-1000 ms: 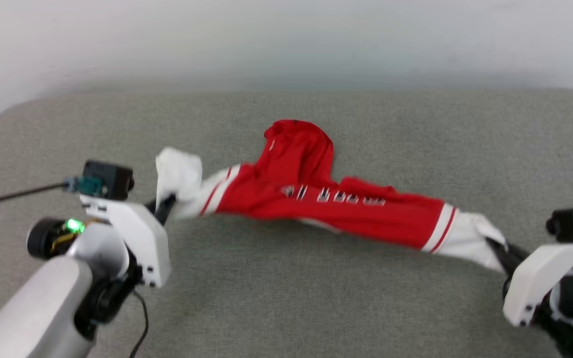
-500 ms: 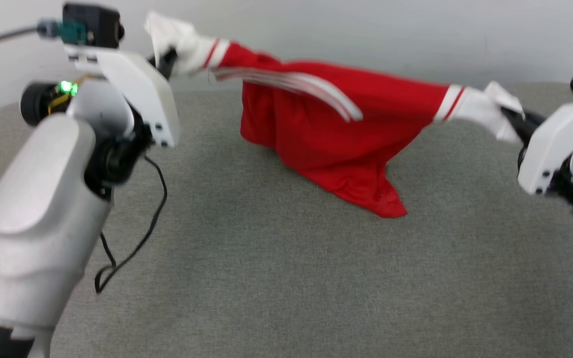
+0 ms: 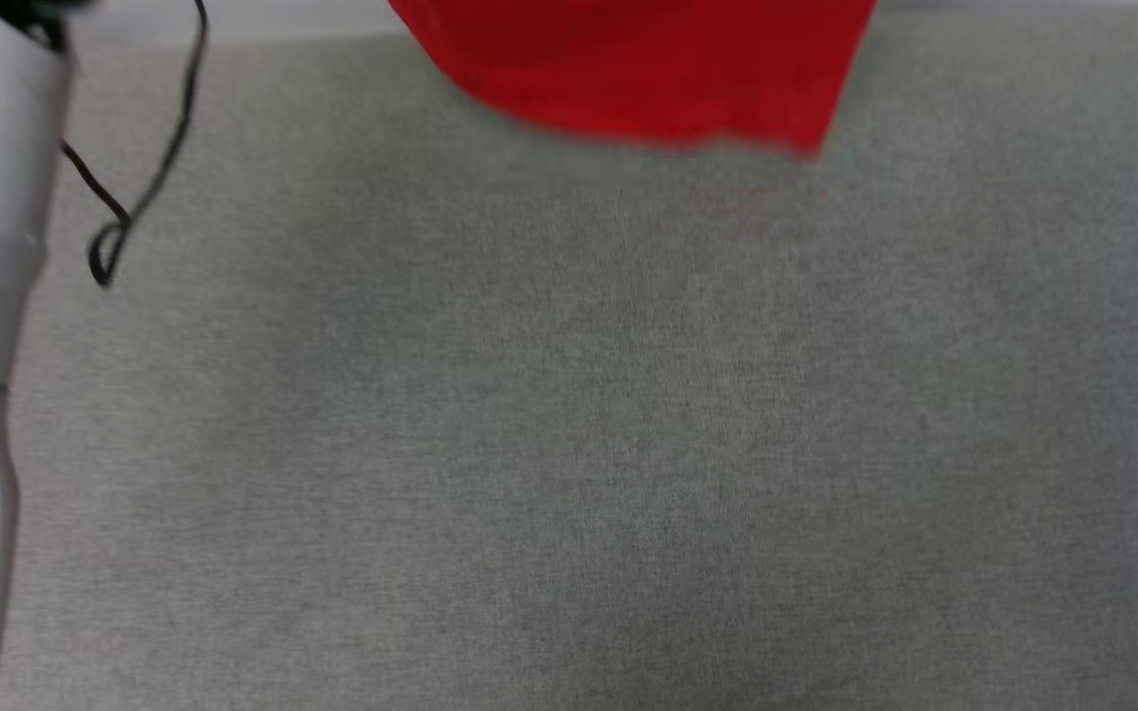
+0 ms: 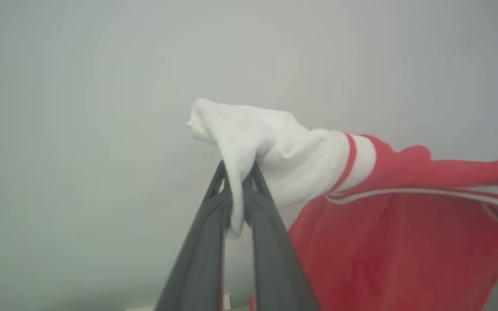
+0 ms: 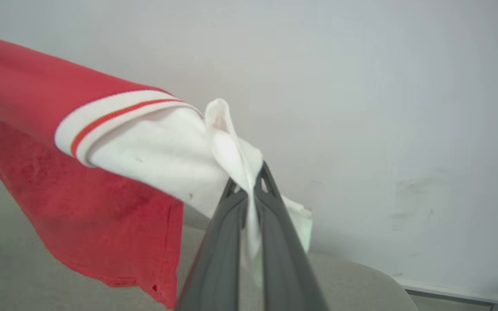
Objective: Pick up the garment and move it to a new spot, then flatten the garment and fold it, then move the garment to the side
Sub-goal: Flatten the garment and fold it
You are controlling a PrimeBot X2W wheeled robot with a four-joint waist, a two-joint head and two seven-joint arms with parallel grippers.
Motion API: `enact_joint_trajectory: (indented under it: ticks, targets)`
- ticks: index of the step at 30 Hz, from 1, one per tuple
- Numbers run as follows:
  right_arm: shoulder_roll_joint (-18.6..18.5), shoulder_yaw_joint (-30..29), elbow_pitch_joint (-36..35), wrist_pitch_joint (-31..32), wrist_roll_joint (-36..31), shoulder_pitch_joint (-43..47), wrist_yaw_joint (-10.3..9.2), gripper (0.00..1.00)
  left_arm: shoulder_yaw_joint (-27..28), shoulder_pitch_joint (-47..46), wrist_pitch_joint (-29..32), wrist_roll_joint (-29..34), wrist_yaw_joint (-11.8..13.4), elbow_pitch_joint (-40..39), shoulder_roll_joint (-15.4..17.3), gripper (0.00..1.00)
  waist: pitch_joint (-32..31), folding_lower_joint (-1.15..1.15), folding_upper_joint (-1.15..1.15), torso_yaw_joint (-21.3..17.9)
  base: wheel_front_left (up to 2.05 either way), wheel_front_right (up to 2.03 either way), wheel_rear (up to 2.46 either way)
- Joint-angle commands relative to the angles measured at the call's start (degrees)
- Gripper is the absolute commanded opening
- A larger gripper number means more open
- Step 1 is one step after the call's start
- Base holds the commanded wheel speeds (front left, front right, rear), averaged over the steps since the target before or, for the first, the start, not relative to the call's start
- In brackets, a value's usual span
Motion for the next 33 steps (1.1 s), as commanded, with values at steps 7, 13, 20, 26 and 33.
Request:
enact_joint_trajectory:
  ticks: [7, 13, 20, 26, 33]
  targets:
    - [1.11, -1.36, 7.57, -10.17, -4.19, -13.78, -0.13, 0.00, 1.60, -10.63, -7.67, 2.39, -1.09, 3.53, 0.92, 0.00, 9.41, -0.01, 0.00, -1.95, 0.00, 0.00, 0.00]
    - [2.05, 0.44, 12.94, -13.93, -4.16, -18.61, -0.12, 0.00, 2.03, -12.61, -11.43, 1.78, -2.36, 7.01, -0.14, 0.00, 13.85, -0.01, 0.00, -1.92, 0.00, 0.00, 0.00]
    - [4.17, 3.62, 18.65, -14.73, -1.45, -18.81, -0.12, 0.00, 2.22, -9.90, -12.50, -0.16, -4.17, 12.88, -1.75, 0.00, 17.92, -0.01, 0.00, -1.74, 0.00, 0.00, 0.00]
    - [4.69, 8.10, 20.34, -11.37, 4.09, -14.24, -0.10, 0.00, 2.64, -4.61, -12.31, -2.91, -6.27, 17.20, -3.23, 0.00, 16.91, -0.01, 0.00, -1.14, 0.00, 0.00, 0.00]
    - [1.06, 12.64, 14.62, -8.74, 11.71, -0.51, -0.11, 0.00, 3.71, 8.37, -14.83, -6.22, -8.76, 18.14, -3.61, 0.00, 9.50, -0.01, 0.00, 0.23, 0.00, 0.00, 0.00]
